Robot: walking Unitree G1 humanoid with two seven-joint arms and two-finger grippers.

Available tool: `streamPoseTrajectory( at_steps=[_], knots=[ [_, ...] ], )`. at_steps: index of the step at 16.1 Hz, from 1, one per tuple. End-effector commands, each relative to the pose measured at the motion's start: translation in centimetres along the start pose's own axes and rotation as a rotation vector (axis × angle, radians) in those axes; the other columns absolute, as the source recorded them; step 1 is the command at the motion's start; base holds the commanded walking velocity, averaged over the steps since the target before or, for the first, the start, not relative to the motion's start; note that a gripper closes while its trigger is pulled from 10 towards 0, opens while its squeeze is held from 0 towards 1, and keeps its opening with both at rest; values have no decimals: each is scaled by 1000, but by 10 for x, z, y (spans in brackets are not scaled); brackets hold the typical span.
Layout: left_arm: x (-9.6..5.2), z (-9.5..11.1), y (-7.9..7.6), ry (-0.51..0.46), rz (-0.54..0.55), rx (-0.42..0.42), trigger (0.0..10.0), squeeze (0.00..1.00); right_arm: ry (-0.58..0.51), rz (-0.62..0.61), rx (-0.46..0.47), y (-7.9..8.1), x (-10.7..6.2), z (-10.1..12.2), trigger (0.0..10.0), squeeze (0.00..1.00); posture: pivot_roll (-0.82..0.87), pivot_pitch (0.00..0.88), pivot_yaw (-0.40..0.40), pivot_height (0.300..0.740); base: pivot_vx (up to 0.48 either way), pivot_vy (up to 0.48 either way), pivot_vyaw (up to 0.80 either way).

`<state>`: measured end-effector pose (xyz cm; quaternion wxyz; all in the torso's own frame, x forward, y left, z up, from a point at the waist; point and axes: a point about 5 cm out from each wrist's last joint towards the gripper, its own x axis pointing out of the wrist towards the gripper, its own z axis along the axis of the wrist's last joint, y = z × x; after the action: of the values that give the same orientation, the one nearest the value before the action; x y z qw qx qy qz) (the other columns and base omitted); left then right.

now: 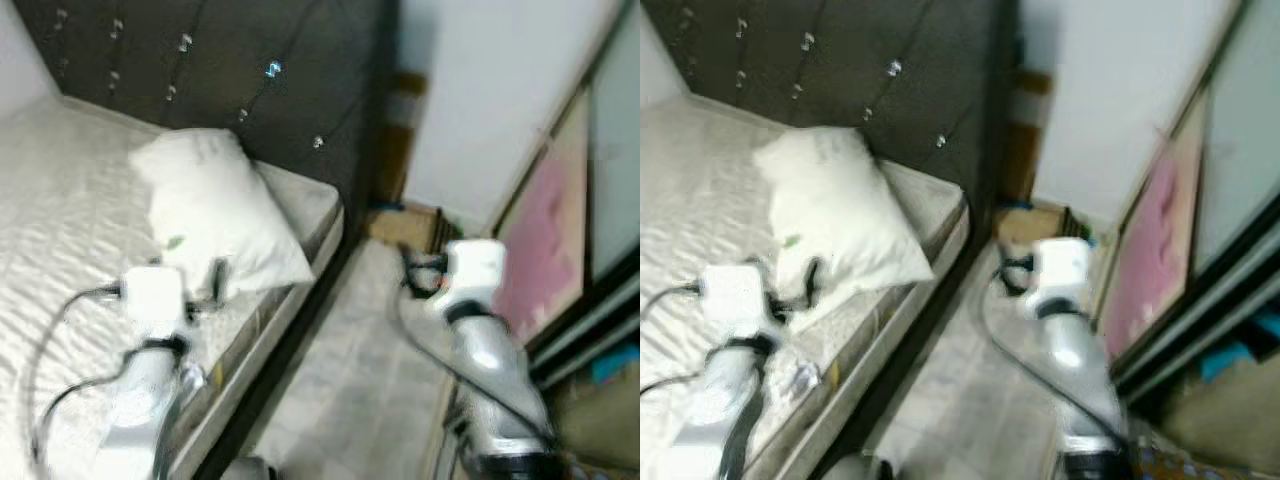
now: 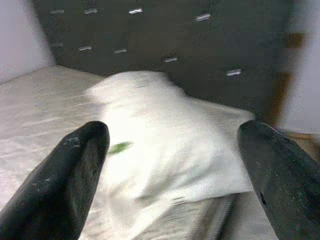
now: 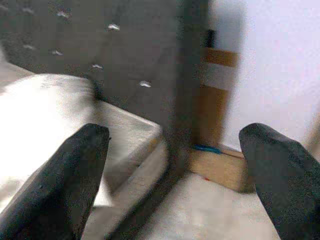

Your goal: Clean up the room

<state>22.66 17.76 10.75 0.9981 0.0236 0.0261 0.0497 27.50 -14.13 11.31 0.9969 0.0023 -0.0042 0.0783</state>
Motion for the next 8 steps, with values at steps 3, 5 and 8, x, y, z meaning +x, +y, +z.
streamPoseTrajectory(
  at_steps=[3,5,8],
  knots=[
    [2,5,-4,-27,-8,-20,10000,0,6,-25,-23,-11,-3,-1,10000,0,70,26,-19,740,0,0,800],
    [3,5,-3,-34,-22,-19,10000,0,5,-19,-28,-11,-3,0,10000,0,68,26,-20,740,0,0,800],
    [3,5,-4,-28,-21,-35,10000,0,3,-11,-34,-11,-2,0,10000,0,68,23,-24,740,0,0,800]
  ],
)
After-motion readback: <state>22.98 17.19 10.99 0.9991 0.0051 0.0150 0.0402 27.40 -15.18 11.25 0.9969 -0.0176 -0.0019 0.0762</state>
